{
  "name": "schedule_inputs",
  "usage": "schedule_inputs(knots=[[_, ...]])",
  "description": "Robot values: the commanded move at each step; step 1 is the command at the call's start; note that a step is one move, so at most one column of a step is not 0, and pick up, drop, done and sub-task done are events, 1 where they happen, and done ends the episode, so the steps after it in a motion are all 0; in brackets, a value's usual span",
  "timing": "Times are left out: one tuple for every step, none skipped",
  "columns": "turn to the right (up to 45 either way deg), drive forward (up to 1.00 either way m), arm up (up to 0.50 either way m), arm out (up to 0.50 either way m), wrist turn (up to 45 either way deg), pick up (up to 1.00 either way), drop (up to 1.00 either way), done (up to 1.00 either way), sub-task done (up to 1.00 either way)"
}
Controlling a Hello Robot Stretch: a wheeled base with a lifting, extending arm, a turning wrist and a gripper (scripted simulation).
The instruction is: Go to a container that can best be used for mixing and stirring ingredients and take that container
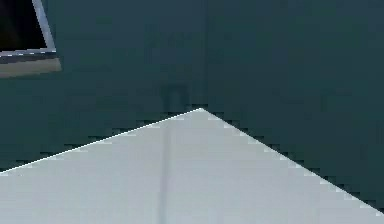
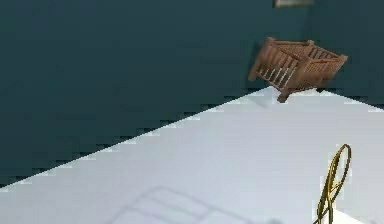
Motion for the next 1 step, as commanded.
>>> schedule_inputs(knots=[[45.0,0.00,0.00,0.00,0.0,0.00,0.00,0.00,0.00]])
